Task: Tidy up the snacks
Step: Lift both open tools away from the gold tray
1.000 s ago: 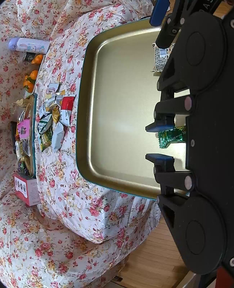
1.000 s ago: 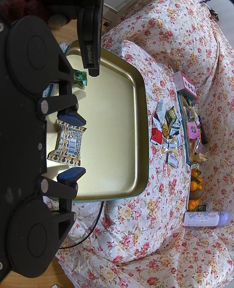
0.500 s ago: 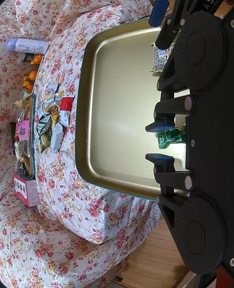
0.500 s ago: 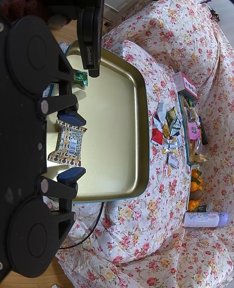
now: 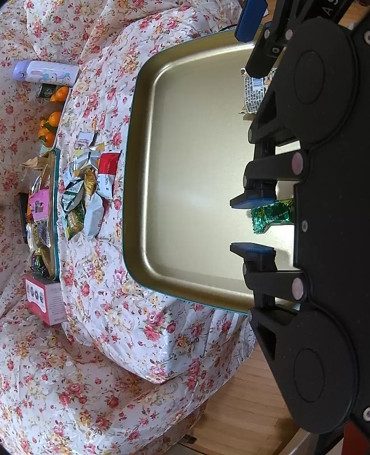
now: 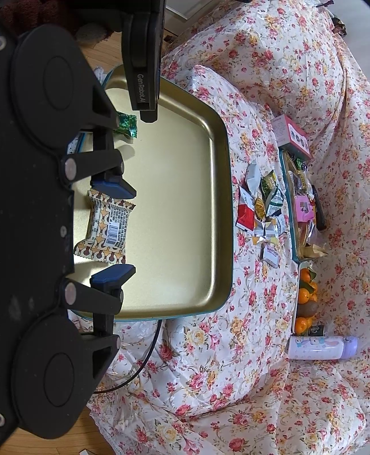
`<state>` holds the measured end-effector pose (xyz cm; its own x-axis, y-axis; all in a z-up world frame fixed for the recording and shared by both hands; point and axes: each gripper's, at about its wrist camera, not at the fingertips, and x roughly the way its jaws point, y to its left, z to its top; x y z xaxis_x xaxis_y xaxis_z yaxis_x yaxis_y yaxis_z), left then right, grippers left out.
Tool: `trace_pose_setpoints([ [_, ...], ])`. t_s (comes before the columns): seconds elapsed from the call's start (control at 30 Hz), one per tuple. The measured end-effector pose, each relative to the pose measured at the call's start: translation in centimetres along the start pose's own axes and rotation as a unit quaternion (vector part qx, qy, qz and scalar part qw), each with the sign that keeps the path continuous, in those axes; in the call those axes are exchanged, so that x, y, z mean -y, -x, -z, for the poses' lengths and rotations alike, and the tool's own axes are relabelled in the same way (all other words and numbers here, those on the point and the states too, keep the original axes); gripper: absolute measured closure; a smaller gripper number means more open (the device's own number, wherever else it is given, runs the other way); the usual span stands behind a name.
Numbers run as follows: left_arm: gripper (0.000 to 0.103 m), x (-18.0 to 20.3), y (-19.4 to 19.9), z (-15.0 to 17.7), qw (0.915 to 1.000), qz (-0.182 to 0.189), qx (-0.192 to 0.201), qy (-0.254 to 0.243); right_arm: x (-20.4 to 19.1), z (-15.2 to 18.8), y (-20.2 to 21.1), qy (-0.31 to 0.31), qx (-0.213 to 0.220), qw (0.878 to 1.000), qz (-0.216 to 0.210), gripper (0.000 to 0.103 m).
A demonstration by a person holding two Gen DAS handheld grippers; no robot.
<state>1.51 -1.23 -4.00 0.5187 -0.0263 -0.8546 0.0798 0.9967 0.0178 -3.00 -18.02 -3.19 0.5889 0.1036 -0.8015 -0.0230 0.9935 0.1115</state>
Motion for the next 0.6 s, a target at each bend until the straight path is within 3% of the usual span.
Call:
trace_pose_setpoints([
  [0.6, 0.067, -0.5, 1.0, -0.31, 0.9998, -0.013, 0.013, 0.001, 0.09, -0.47, 0.22, -0.002, 0.009, 1.0, -0.003, 0.049],
])
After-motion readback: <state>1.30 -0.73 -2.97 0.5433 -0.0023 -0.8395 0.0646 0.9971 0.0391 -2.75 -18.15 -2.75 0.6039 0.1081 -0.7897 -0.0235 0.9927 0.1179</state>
